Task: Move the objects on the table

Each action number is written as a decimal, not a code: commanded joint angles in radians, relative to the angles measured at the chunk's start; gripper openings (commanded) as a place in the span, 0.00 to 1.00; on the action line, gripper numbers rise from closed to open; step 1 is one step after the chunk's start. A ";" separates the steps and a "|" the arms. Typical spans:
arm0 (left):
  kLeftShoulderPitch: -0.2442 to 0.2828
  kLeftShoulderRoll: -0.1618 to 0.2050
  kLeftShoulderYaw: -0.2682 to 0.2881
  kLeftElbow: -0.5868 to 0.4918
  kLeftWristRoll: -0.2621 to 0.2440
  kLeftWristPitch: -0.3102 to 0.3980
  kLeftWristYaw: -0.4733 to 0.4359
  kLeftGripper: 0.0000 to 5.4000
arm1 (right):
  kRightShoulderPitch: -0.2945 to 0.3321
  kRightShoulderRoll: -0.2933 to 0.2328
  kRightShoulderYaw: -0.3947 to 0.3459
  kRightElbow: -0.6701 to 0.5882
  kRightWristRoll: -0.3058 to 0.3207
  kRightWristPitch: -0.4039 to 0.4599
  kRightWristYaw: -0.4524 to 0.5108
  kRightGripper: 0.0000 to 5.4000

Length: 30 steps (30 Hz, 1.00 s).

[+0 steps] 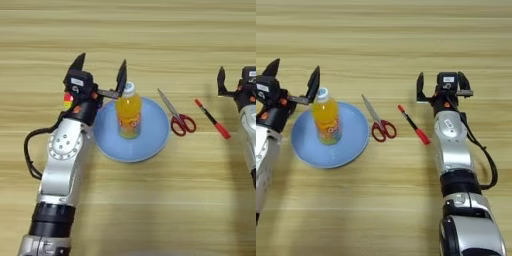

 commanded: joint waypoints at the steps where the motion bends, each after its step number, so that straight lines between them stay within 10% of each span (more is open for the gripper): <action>1: 0.020 0.007 -0.026 -0.030 0.004 0.033 -0.021 1.00 | -0.019 0.003 0.004 0.005 0.000 -0.004 -0.003 1.00; 30: 0.023 0.007 -0.103 0.284 0.115 0.068 -0.046 1.00 | -0.023 0.007 0.011 0.010 0.000 0.000 -0.003 1.00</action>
